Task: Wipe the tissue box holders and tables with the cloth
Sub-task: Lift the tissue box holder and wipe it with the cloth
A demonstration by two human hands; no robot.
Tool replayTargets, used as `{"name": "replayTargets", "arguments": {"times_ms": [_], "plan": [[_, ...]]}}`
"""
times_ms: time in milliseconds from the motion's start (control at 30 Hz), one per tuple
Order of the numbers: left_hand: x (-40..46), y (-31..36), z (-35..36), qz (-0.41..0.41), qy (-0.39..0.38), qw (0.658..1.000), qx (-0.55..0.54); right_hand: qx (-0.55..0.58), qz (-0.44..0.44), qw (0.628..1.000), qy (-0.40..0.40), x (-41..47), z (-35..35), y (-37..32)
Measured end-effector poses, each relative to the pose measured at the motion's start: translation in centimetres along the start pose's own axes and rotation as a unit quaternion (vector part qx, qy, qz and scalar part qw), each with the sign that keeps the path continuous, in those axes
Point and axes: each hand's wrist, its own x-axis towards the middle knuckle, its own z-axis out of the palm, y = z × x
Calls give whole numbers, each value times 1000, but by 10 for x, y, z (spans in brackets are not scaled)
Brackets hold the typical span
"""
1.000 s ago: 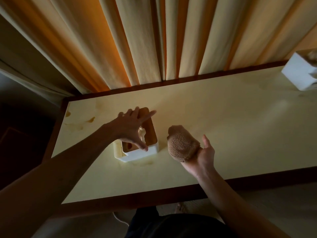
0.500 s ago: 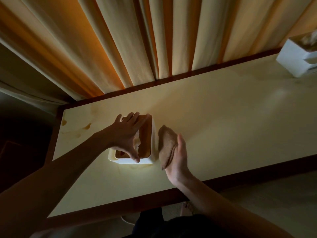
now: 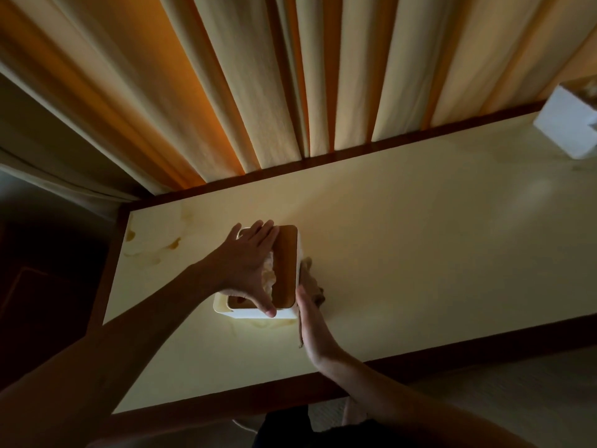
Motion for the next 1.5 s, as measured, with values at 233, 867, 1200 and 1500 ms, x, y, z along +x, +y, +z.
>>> {"name": "replayTargets", "arguments": {"times_ms": [233,867,1200,1500], "plan": [[1,0,3,3,18,1000,-18,7,-26,998,56,33,3,-56],[2,0,5,3,40,999,-32,-2,-9,1000,30,41,2,-76],[2,-1,5,6,43,999,-18,-41,-15,999,12,-5,-1,-17],[0,1,3,2,49,999,-17,45,19,998,48,41,-1,-64]]}}
